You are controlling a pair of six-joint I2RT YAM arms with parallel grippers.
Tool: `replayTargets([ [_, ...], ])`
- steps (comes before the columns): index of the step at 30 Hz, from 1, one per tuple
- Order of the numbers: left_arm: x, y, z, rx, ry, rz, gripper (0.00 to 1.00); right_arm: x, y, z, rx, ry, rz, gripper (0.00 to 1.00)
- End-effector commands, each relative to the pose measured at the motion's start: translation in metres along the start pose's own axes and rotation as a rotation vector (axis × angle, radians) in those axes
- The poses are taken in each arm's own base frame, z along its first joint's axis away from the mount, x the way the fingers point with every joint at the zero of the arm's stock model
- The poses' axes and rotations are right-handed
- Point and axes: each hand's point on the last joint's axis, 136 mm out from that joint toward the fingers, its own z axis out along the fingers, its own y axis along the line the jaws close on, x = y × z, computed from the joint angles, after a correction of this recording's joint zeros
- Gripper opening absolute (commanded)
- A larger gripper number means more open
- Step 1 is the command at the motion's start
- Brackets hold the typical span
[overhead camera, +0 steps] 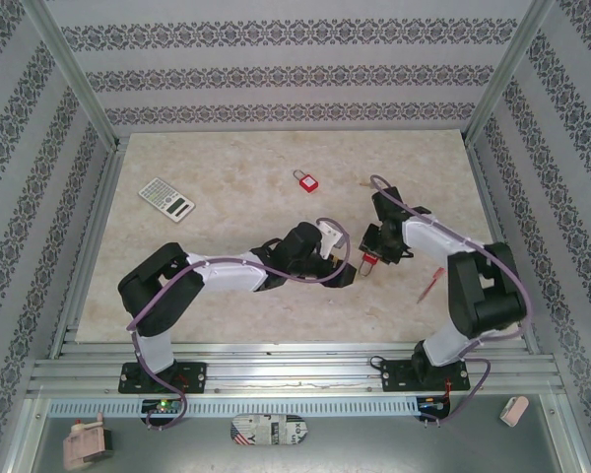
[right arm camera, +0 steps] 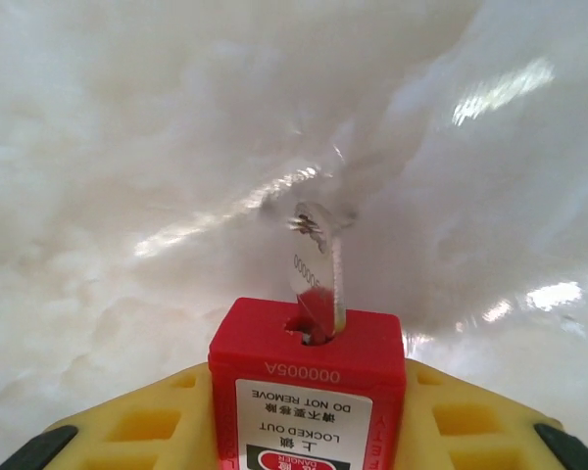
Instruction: Unlock with the key
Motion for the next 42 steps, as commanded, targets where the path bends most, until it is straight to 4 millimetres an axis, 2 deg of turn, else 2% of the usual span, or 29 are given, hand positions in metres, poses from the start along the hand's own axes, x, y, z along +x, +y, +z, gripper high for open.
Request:
replayTargets([
  [1,-0.029,-0.023,-0.007,0.100,-0.122,-0.101,0.64,-0.033,0.023,-0.056,-0.061,-0.207,-0.030,0.24],
  [6,-0.074,-0.043,-0.023,0.164,-0.274,-0.100,0.67,-0.055,0.045,-0.129,-0.129,-0.383,-0.053,0.21],
  [9,-0.098,-0.046,-0.028,0.186,-0.335,-0.108,0.66,-0.058,0.052,-0.157,-0.156,-0.447,-0.060,0.19],
  [12,-0.116,-0.050,-0.028,0.212,-0.369,-0.125,0.63,-0.058,0.056,-0.173,-0.198,-0.484,-0.049,0.17],
  [17,-0.139,-0.046,-0.034,0.238,-0.436,-0.162,0.56,-0.052,0.057,-0.175,-0.209,-0.479,-0.044,0.16],
  [19,-0.146,-0.048,-0.031,0.243,-0.422,-0.161,0.51,-0.051,0.057,-0.176,-0.222,-0.480,-0.034,0.16],
  [27,-0.133,-0.042,-0.010,0.282,-0.368,-0.222,0.40,-0.052,0.061,-0.177,-0.235,-0.476,-0.031,0.16],
  [31,-0.133,-0.044,-0.006,0.299,-0.359,-0.230,0.38,-0.051,0.063,-0.174,-0.247,-0.471,-0.027,0.15],
  [37,-0.134,-0.043,0.002,0.299,-0.341,-0.232,0.29,-0.049,0.067,-0.172,-0.252,-0.457,-0.030,0.14],
  [42,-0.132,-0.039,0.004,0.278,-0.327,-0.237,0.08,-0.048,0.068,-0.170,-0.251,-0.453,-0.031,0.13],
])
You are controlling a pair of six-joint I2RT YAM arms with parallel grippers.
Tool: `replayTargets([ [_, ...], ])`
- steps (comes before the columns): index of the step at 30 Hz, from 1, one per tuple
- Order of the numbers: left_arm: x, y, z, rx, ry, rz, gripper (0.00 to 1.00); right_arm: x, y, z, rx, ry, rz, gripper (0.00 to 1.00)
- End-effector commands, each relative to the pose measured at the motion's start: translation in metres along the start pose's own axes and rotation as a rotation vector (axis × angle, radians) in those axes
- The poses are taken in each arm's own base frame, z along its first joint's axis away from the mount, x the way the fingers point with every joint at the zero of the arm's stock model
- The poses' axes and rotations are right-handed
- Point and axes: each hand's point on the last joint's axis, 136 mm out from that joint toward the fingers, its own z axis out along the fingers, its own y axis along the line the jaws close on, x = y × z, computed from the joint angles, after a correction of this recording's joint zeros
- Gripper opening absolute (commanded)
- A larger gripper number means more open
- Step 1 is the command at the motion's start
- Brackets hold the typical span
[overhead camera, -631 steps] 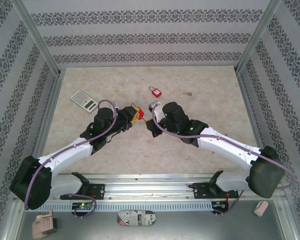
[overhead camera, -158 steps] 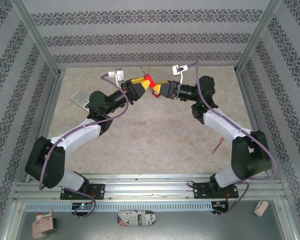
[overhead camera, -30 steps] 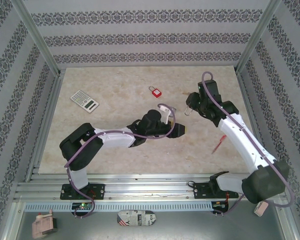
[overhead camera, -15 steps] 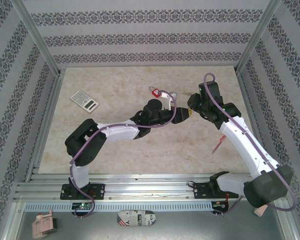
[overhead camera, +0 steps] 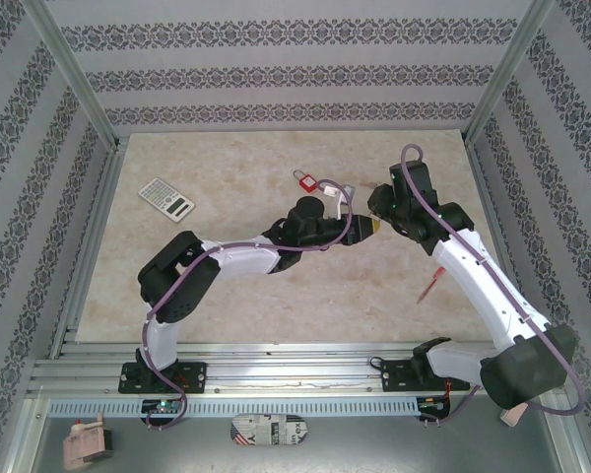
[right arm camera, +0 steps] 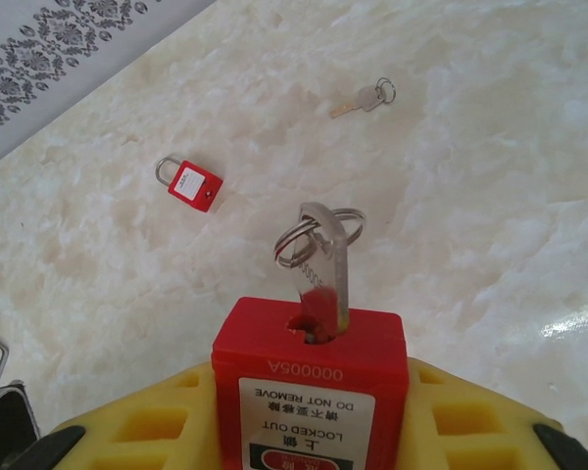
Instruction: Unlock with the key
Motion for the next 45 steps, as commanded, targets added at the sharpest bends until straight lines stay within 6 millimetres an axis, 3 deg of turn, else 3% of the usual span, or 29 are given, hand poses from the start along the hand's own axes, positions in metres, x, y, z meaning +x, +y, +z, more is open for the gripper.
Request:
replayTargets([
  [1,-0.006,0.002,0.003,-0.004,-0.011,0.011,0.02,0.000,0.006,-0.001,-0.019,-0.005,0.006,0.13],
  [15,0.032,0.047,-0.017,-0.107,0.052,-0.004,0.00,-0.016,-0.001,-0.009,-0.014,-0.045,0.010,0.10],
  [28,0.042,0.047,-0.028,-0.113,0.088,0.043,0.00,-0.014,-0.006,-0.006,-0.012,-0.050,-0.009,0.08],
  [35,0.061,0.050,-0.036,-0.104,0.175,0.065,0.00,-0.014,0.007,-0.005,-0.076,-0.042,-0.067,0.07],
  [45,0.050,0.069,-0.058,-0.364,0.195,0.260,0.00,-0.002,0.003,0.002,-0.063,-0.013,-0.045,0.07],
])
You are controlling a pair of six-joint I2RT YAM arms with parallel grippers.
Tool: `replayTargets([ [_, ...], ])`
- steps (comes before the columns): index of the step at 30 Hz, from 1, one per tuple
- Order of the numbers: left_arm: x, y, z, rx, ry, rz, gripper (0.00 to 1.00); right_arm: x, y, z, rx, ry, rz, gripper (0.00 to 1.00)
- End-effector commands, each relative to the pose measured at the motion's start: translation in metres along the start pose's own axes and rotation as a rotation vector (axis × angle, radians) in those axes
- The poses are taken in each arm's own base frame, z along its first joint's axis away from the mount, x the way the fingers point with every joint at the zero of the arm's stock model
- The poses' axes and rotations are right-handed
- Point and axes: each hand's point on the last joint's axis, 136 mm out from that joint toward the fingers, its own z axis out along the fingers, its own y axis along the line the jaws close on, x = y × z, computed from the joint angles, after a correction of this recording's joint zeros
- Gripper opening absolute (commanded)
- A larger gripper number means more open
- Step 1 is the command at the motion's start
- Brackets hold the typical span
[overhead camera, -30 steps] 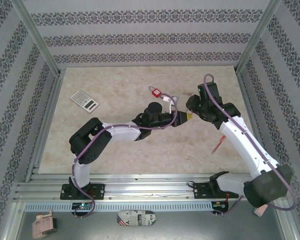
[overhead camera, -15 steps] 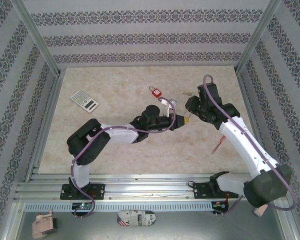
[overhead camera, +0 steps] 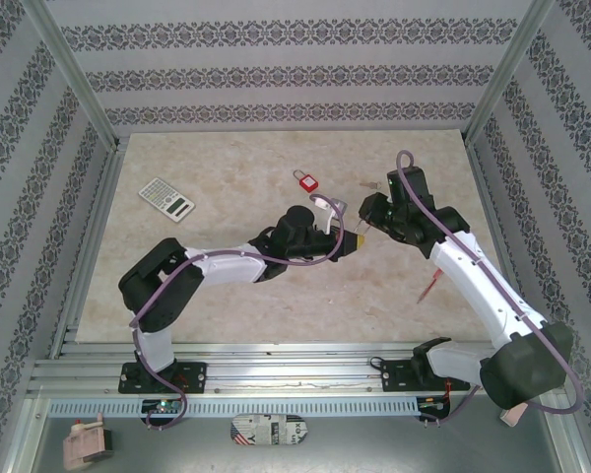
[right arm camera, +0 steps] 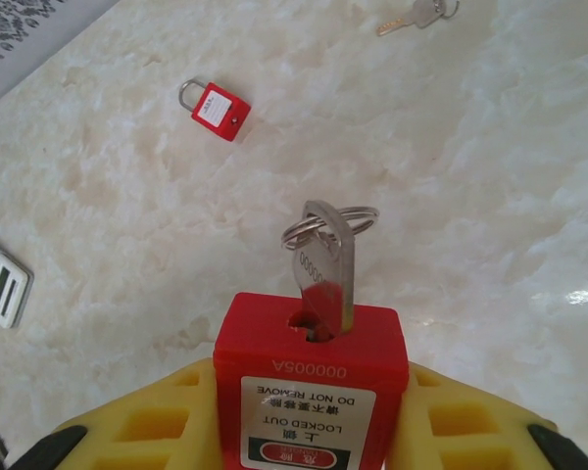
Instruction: Unlock with the key
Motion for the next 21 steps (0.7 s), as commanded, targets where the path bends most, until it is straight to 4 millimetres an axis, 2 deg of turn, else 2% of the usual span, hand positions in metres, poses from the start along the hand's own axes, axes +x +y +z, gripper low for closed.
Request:
replayTargets([
  [1,0.030,0.044,-0.016,-0.250,0.141,0.078,0.00,-0.028,-0.001,-0.011,0.025,-0.133,-0.028,0.07],
  [3,0.027,0.046,-0.020,-0.311,0.151,0.135,0.00,-0.027,0.001,-0.009,0.022,-0.130,-0.034,0.07],
  [5,0.023,0.049,-0.026,-0.362,0.148,0.173,0.12,-0.027,0.002,-0.008,0.022,-0.128,-0.036,0.07],
  [7,0.017,0.050,-0.032,-0.394,0.133,0.194,0.39,-0.026,0.003,-0.007,0.024,-0.126,-0.040,0.07],
  [8,0.015,0.050,-0.035,-0.402,0.122,0.197,0.61,-0.026,0.003,-0.007,0.024,-0.125,-0.040,0.07],
  [9,0.012,0.047,-0.038,-0.399,0.106,0.203,0.74,-0.026,0.002,-0.007,0.027,-0.124,-0.041,0.07],
  [12,0.002,0.032,-0.047,-0.347,0.045,0.202,0.90,-0.026,0.001,-0.007,0.032,-0.127,-0.043,0.07],
  [13,-0.001,0.026,-0.049,-0.325,0.024,0.199,0.94,-0.026,0.001,-0.008,0.035,-0.129,-0.046,0.07],
  [16,-0.005,0.009,-0.055,-0.249,-0.011,0.198,0.96,-0.026,0.000,-0.007,0.039,-0.127,-0.051,0.07],
  [21,-0.012,0.017,-0.064,-0.253,-0.029,0.120,0.99,-0.026,0.001,-0.007,0.054,-0.120,-0.078,0.07],
])
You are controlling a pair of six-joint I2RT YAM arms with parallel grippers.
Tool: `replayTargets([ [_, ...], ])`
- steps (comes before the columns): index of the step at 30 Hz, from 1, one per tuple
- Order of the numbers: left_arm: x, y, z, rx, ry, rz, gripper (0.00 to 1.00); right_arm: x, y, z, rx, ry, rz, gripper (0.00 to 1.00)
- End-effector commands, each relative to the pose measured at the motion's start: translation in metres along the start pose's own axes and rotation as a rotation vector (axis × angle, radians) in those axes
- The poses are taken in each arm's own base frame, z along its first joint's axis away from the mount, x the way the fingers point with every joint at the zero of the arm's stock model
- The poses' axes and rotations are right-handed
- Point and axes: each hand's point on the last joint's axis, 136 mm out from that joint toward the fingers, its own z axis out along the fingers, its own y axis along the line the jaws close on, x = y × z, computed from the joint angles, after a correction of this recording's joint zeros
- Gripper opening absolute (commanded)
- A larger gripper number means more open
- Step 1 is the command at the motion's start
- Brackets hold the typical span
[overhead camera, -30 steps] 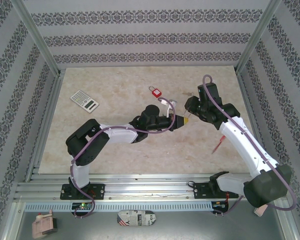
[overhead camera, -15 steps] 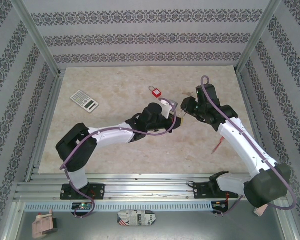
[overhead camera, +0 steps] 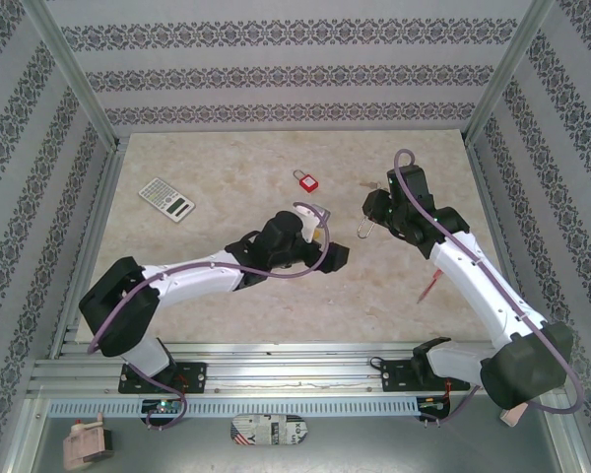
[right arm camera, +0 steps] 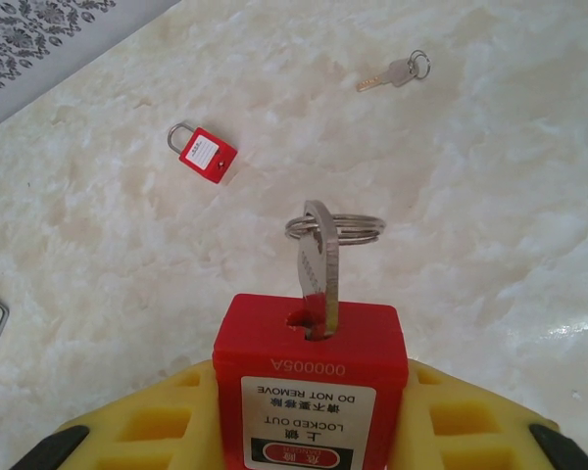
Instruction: Unlock with the key
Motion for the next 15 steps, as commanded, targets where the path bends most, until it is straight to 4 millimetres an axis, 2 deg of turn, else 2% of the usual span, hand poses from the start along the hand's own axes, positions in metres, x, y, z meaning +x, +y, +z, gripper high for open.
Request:
replayTargets([
  [1,-0.019,0.004,-0.006,0.027,-0.051,-0.066,1.00,-0.011,0.005,-0.006,0.010,-0.034,-0.040,0.07],
  [3,-0.019,0.005,-0.001,0.028,-0.041,-0.088,1.00,-0.008,0.006,-0.005,0.006,-0.029,-0.042,0.07],
  [5,-0.019,0.001,0.006,0.057,-0.038,-0.107,0.95,-0.004,0.007,-0.003,0.000,-0.019,-0.041,0.07],
  [8,-0.018,0.003,0.020,0.065,-0.036,-0.145,0.76,0.000,0.013,-0.004,-0.027,-0.011,-0.034,0.07],
  [10,-0.020,0.001,0.029,0.090,-0.042,-0.176,0.68,0.003,0.017,-0.005,-0.039,-0.003,-0.037,0.07],
  [13,-0.023,-0.001,0.037,0.107,-0.048,-0.204,0.61,0.005,0.019,-0.007,-0.048,0.003,-0.041,0.07],
  [15,-0.025,0.002,0.041,0.102,-0.058,-0.217,0.61,0.006,0.020,-0.008,-0.054,0.005,-0.044,0.07],
])
